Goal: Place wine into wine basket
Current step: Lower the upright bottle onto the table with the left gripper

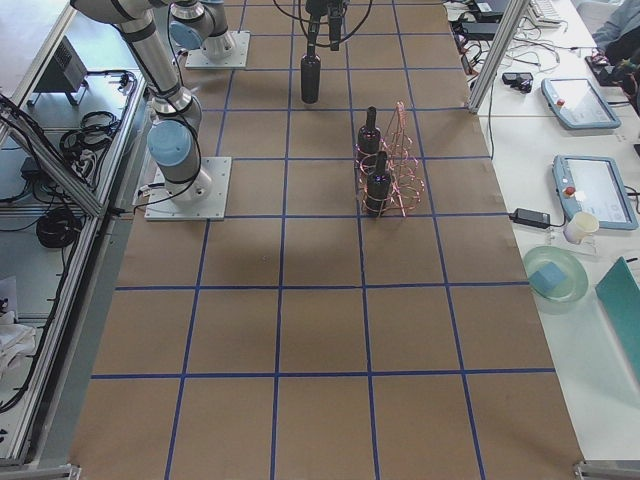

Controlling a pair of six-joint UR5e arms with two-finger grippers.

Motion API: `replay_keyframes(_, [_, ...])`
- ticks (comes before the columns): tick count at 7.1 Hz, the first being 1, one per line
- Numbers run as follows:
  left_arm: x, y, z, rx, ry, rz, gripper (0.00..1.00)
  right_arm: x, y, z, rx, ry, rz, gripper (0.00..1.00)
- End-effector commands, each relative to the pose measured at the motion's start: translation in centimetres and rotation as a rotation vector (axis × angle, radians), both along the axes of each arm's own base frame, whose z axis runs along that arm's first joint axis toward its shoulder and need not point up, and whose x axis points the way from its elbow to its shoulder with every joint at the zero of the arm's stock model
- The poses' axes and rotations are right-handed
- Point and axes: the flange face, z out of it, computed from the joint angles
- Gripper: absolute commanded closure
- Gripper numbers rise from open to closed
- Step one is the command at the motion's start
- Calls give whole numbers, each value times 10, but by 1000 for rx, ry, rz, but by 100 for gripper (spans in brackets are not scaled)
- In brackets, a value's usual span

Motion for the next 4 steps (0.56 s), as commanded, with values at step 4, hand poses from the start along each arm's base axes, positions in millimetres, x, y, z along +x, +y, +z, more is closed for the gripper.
replay_keyframes(4, [1,-2,-11,42,-9,1,100,0,0,-1,1,-1,-1,1])
